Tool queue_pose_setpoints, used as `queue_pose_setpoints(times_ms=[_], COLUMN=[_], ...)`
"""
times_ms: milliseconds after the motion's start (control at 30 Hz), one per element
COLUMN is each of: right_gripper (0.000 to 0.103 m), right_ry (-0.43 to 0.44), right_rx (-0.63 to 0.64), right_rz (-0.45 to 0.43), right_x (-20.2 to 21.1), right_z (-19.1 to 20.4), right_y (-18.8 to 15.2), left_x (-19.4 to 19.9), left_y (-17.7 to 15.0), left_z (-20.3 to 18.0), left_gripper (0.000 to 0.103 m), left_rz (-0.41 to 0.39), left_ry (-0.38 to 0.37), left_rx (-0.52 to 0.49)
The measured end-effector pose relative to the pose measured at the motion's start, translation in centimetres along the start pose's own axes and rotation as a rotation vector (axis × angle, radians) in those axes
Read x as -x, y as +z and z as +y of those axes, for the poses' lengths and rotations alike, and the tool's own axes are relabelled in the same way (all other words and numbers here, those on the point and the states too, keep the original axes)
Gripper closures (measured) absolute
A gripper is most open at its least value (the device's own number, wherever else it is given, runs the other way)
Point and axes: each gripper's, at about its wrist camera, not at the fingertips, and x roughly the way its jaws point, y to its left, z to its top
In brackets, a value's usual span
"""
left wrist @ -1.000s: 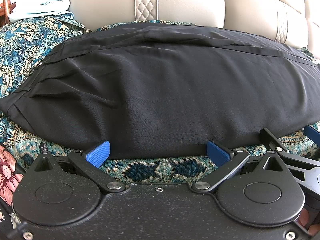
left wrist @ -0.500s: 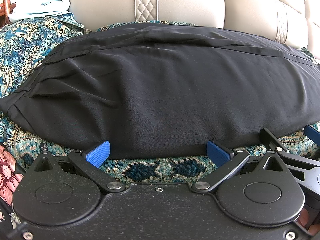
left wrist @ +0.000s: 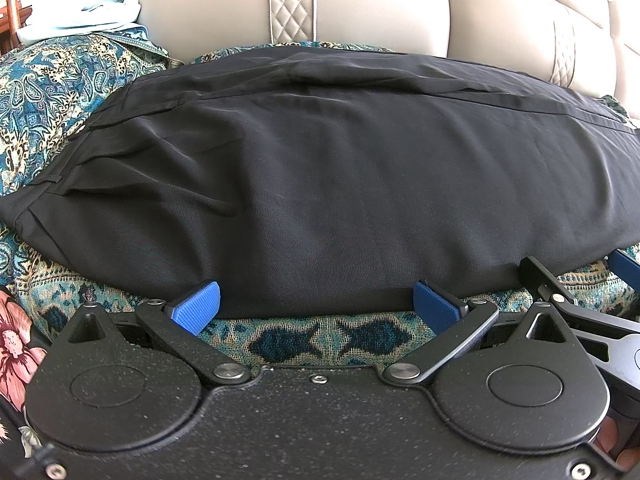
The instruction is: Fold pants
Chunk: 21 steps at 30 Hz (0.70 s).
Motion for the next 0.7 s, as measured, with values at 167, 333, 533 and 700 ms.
queue_pose_setpoints(times_ms=[167, 333, 533, 700], right_gripper=[0.000, 0.000, 0.000, 0.000], right_ry=[0.000, -0.001, -0.001, -0.002], right_rx=[0.000, 0.000, 0.000, 0.000], right_rz=[-0.001, -0.002, -0.002, -0.003], right_x=[-0.06, 0.07, 0.10, 0.10], right_z=[0.06, 0.03, 0.11, 0.16], right_y=[-0.13, 0.08, 0.15, 0.15], left_x=[-0.01, 0.00, 0.00, 0.00], left_y=[0.00, 0.00, 0.00, 0.00], left_z=[0.00, 0.00, 0.00, 0.00], left_gripper=[0.000, 0.000, 0.000, 0.000], left_rz=[0.000, -0.001, -0.001, -0.001], left_ry=[0.000, 0.000, 0.000, 0.000], left_rx=[0.000, 0.000, 0.000, 0.000])
